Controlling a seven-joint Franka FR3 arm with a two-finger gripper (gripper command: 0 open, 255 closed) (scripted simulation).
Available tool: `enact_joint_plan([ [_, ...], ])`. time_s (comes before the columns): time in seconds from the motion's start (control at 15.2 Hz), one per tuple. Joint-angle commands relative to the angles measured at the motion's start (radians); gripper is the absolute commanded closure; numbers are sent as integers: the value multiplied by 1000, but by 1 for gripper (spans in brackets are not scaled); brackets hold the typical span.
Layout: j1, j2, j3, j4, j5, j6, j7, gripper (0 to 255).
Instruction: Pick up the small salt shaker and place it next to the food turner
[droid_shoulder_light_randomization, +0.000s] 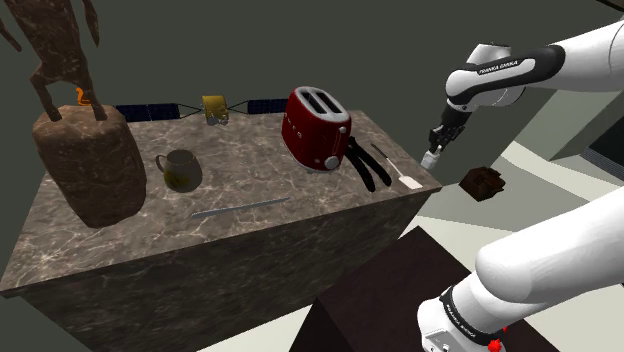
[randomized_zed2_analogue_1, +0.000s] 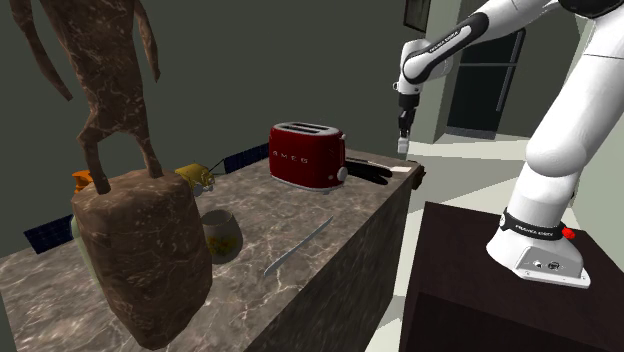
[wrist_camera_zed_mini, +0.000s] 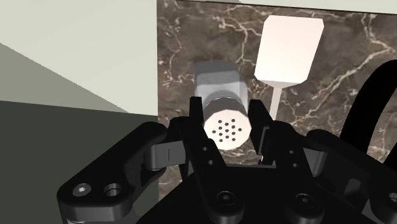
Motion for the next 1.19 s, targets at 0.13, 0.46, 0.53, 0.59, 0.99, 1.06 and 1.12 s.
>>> enact_joint_plan([
  [0.13, -1, 27, -5, -27, 1, 55, 0, 255],
  [0.46, -2, 66, -9, -60, 4, 126, 2, 255],
  [0.53, -3, 69, -9, -62, 4, 131, 2, 255],
  [0.59, -3, 69, -9, -62, 4, 131, 2, 255],
  [0.99, -3, 69, -9, -62, 4, 131, 2, 255],
  [1.06, -3, 69, -9, -62, 4, 131, 2, 0],
  [1.12, -3, 69, -9, -62, 4, 131, 2, 0],
])
